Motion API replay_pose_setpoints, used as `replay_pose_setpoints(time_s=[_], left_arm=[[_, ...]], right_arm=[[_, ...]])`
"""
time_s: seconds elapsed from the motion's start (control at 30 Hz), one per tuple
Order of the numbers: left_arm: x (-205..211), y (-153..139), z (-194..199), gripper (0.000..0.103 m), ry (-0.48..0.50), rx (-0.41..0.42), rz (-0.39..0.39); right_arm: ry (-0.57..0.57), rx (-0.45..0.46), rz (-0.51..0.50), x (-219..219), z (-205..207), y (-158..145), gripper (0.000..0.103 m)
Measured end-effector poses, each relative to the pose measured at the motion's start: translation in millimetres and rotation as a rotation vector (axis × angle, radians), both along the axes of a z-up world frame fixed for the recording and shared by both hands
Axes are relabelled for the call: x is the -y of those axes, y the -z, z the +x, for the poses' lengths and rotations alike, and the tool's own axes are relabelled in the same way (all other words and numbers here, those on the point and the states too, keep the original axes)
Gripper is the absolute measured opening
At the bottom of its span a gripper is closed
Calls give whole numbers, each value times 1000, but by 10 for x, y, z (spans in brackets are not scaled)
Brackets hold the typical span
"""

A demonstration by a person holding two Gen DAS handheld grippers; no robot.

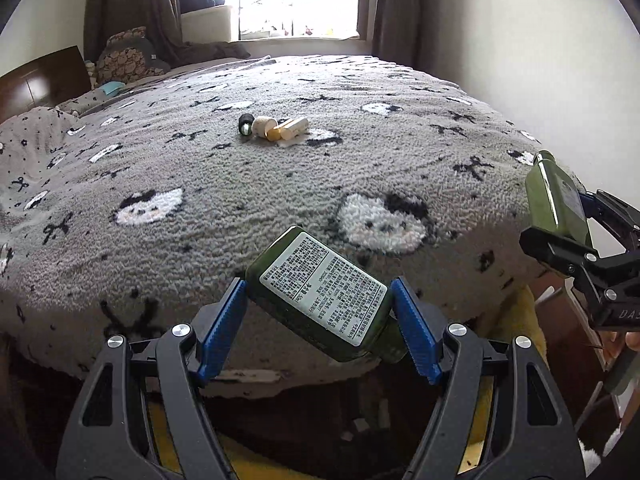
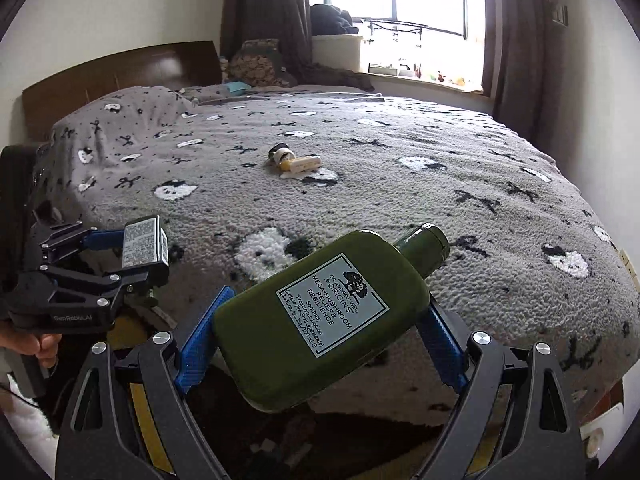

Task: Collect trash
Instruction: 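Carry both green bottles down over the bin beside the bed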

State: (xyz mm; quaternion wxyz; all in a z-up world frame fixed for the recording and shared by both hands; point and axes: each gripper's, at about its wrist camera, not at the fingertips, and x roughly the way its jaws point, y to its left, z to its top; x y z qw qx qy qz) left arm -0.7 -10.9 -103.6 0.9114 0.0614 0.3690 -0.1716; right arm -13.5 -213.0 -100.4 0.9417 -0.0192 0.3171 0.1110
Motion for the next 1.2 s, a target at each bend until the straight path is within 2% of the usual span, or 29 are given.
replay_pose_setpoints(time_s=[0.17, 0.47, 0.93, 1.1, 1.2], left_arm=[[-9, 242, -231, 70, 6, -51, 21], [-44, 809, -424, 70, 8, -206, 44], [76, 1600, -438, 70, 17, -393, 129], [116, 1798, -426, 70, 32, -459, 129], [120, 1899, -419, 70, 39, -500, 116]], right_arm=[[-6, -56, 25, -15, -166, 209, 89], [-2, -177, 54, -69, -268, 625, 89], [-9, -390, 111, -206, -160, 1336, 89], [-10, -486, 149, -245, -91, 1626, 89], [-5, -512, 143, -275, -73, 1724, 89]])
